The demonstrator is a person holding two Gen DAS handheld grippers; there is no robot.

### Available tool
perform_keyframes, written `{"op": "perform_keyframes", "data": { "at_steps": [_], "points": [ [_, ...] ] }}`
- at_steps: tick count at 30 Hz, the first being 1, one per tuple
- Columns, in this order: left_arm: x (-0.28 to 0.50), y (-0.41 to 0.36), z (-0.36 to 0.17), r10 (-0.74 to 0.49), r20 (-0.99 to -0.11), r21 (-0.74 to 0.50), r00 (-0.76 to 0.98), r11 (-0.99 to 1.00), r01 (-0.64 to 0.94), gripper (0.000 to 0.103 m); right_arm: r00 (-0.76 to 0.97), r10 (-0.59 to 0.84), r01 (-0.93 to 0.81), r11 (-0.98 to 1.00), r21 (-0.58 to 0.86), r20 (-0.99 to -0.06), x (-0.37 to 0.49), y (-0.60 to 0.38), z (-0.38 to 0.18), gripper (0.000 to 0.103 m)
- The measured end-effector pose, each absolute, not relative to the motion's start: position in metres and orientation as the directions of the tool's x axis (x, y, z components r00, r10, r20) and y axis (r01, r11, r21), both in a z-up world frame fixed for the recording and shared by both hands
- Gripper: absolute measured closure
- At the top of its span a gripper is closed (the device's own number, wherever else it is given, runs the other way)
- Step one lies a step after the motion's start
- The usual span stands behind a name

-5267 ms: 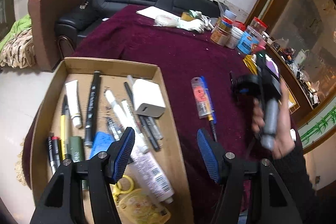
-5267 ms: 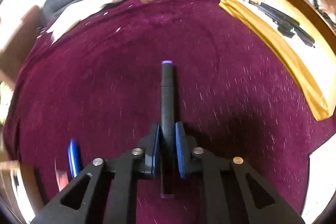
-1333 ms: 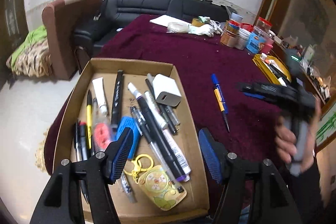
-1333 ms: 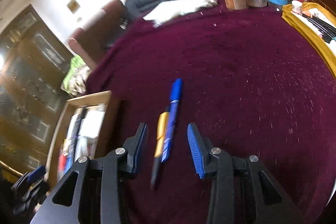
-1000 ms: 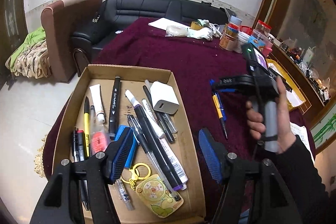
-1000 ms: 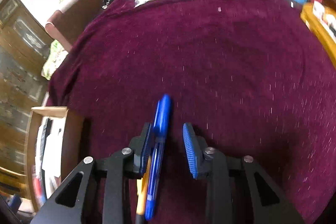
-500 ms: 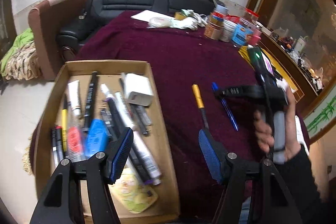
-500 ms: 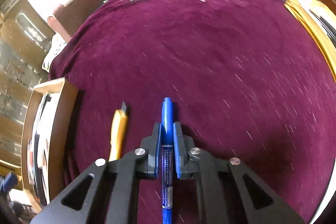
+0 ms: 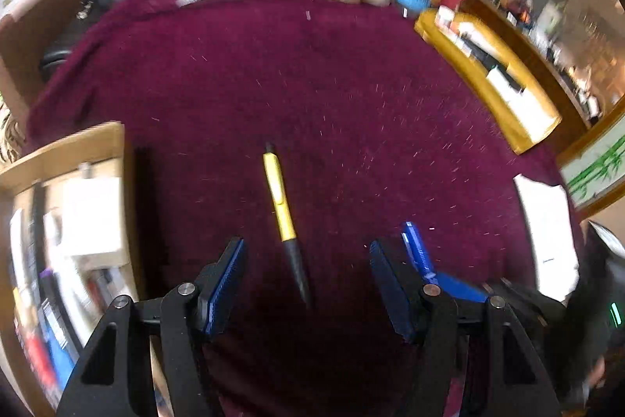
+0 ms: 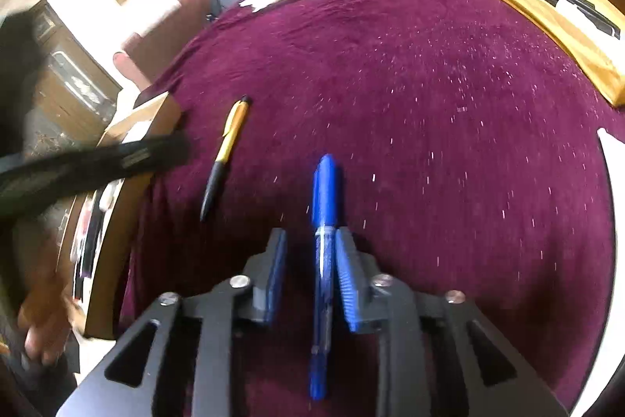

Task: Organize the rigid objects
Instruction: 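Grasp a blue marker with the right tool while the left tool grasps a yellow pen, then carry the blue marker and yellow pen into the tray, open both tools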

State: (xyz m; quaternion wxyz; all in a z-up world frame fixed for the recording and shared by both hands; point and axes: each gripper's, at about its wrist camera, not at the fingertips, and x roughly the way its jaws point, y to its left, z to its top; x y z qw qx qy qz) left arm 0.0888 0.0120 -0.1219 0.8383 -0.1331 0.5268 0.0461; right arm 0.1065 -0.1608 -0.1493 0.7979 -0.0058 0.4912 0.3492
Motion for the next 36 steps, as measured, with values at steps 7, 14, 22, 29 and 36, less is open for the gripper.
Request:
{"op": "perform_keyframes", "data": {
  "at_steps": [7,14,22,29,36],
  "points": [
    [0.115,0.002,-0.147,-0.032,-0.922,-0.134,0.387,0.962,-0.239,0.052,0.346,0.487,-0.581,0.782,0.224,-0.802,0.087,-0.165,-0.149,0.093],
    [0.106,0.006,-0.144,-0.007,-0.916,-0.119,0.402,0.96,-0.255,0.096,0.346,0.514,-0.56,0.784,0.268,-0.785,0.09,-0.17,-0.151,0.093],
    [0.051,0.032,-0.129,-0.226,-0.852,-0.387,0.472,0.879,-0.278,0.097,0.312,0.583,-0.519,0.766,0.379,-0.75,0.098,-0.183,-0.156,0.093],
    [-0.032,0.065,-0.082,-0.233,-0.766,-0.48,0.6,0.828,-0.291,0.097,0.293,0.656,-0.526,0.718,0.456,-0.695,0.083,-0.179,-0.141,0.093],
    [-0.112,0.109,-0.048,-0.09,-0.71,-0.476,0.698,0.791,-0.383,0.097,0.187,0.765,-0.649,0.567,0.507,-0.616,0.041,-0.135,-0.101,0.093]
  ]
}}
